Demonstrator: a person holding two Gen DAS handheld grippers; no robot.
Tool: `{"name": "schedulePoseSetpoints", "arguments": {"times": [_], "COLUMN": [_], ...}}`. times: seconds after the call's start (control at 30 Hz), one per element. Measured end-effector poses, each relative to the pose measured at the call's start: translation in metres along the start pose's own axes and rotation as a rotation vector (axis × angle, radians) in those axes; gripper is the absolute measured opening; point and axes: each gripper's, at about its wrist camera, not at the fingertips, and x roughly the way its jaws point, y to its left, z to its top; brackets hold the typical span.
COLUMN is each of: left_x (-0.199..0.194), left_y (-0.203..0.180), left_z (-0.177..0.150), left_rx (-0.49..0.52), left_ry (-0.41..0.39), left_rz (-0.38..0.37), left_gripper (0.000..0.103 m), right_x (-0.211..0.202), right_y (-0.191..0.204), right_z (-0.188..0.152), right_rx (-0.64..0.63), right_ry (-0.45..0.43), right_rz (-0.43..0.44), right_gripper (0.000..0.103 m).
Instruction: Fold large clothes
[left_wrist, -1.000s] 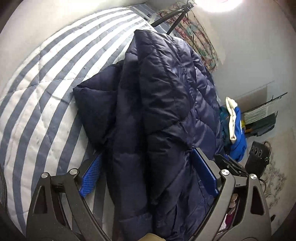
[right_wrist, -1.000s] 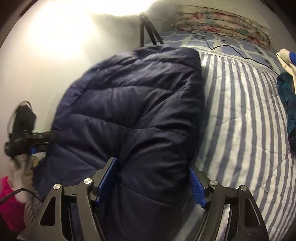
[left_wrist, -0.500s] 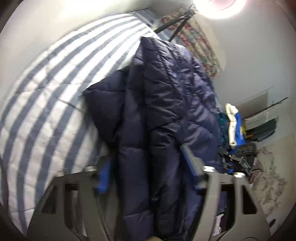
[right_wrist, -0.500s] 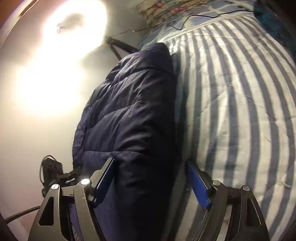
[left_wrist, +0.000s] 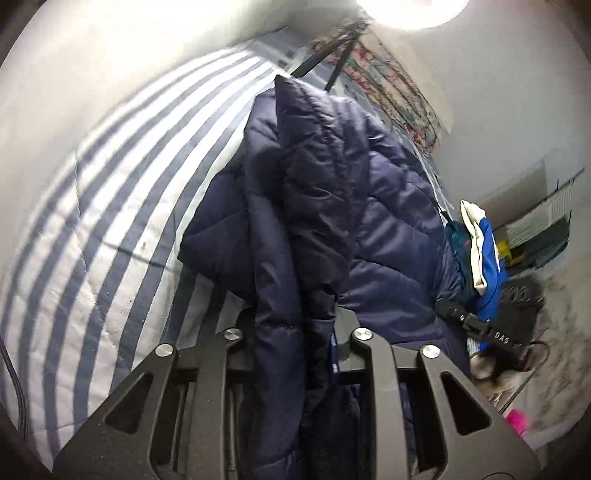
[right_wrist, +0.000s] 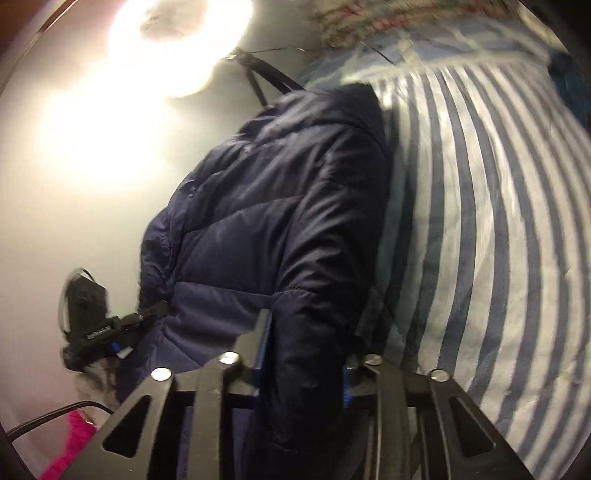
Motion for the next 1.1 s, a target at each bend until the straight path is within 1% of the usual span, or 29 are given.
{"name": "schedulePoseSetpoints", "arguments": {"times": [0.1,0.23,0.37,0.53,0.7,0.87,0.97,1.1], "left_x": [-0.013,-0.026,-0.037,-0.061,-0.079,-0.085,-0.084,-0.074], "left_y": [-0.003,-0.014,-0.030,-0.072,-0.107,-0.142,-0.174,-0.218], "left_z": [-0.002,-0.010,-0.015,-0.018,-0.012,-0.005,0.002,0.013], "left_rx": [-0.019,0.035,0.038,0.126,0.165,0.200,0.245,0.293], "left_ry": [-0.007,-0.016,-0.031,-0.080,-0.123,-0.149,-0.172,-0.191], "left_rz": [-0.040,-0.023,-0.053,-0.080,-0.126,-0.154,-0.164,-0.198], "left_gripper": [0.018,0.018,0.017,0.016,0.016,0.016,0.016,0.016], "right_x": [-0.012,-0.030,-0.052,-0.088,-0.125,-0.163,-0.188,-0.225], "right_y": [0.019,0.043,0.059,0.077,0.088,0.094,0.098,0.088], "right_z": [0.004,0.004,0.004,0.005,0.005,0.009,0.014,0.024], "right_rx": [-0.053,-0.121,-0.165,-0.218,-0.260,-0.281,-0.314,-0.317], "right_ry": [-0.008,-0.031,-0.047,-0.099,-0.165,-0.227,-0.268,-0.326], "right_rz": [-0.047,-0.094,-0.147,-0.188,-0.210,-0.231,-0.262,-0.287], "right_gripper": [0.021,0.019,0.018,0.018,0.017,0.017,0.017,0.017]}}
